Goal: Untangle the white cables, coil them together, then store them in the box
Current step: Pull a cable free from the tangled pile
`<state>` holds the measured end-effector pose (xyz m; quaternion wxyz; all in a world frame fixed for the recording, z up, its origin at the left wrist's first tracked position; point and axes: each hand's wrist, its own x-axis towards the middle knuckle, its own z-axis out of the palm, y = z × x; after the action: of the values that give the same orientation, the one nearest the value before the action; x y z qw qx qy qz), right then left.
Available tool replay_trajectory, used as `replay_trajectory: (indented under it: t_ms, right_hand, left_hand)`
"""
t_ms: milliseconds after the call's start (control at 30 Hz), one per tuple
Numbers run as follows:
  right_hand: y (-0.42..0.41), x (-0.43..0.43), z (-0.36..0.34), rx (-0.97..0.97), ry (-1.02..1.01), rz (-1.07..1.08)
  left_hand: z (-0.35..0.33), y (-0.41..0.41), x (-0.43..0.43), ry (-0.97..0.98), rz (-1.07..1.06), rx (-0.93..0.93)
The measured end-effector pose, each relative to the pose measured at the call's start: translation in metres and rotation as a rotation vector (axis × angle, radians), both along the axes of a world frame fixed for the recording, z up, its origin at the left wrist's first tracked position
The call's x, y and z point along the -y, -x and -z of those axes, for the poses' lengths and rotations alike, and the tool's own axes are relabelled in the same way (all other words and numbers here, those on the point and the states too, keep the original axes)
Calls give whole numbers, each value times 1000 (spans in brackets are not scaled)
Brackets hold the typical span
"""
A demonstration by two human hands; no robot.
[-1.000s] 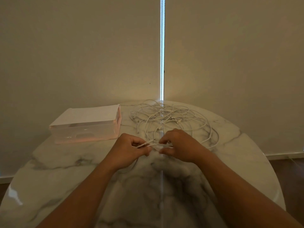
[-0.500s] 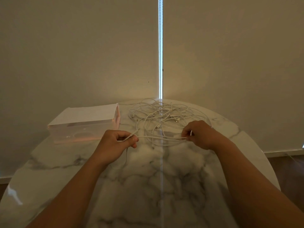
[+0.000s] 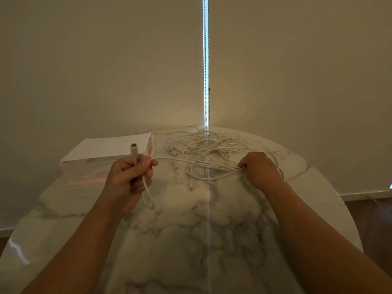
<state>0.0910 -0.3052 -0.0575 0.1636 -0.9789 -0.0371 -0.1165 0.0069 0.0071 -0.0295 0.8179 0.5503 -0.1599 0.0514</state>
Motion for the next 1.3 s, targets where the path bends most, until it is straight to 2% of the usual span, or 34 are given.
replay_trajectory:
  t_ms: [100,167,233,333,500,667,767,933,1000,1133,1300]
  right_hand:
    - [5,-5,-3,-18,46,-35]
    - [13,-11,-4,39,70,-169]
    - [24,-22,-7,116,2,-336]
    - [34,-41,-7,182,-77,-488]
    - [40,-49,-2,60,-91,-635]
    - [40,-39,-8,-97,-41,-658]
    - [40,-34,-11,-165,-123,-667]
    - [42,-25,-17,-302,-163,-677]
    - [43,-24,-19,-335,-149,-680]
    - [44,-21,-23,-400,-138,-704]
    - [44,-20,-22,-438,-132,-701]
  left_hand:
    - [1,1,-2,56,92,2]
    - [2,3,1,-50,98,5]
    - [3,2,5,-157,62,-6]
    - [2,0,5,-171,-23,-73]
    - [2,-1,5,-212,-163,-190]
    - [7,-11,-9,-311,-333,-436]
    - [11,-13,-14,-514,-360,-492]
    - [18,-12,-23,-1135,-398,-438]
    - [14,-10,-27,-1314,-384,-453]
    - [14,-12,-40,-1486,-378,-542]
    - [20,-15,-48,-1664,-431,-487]
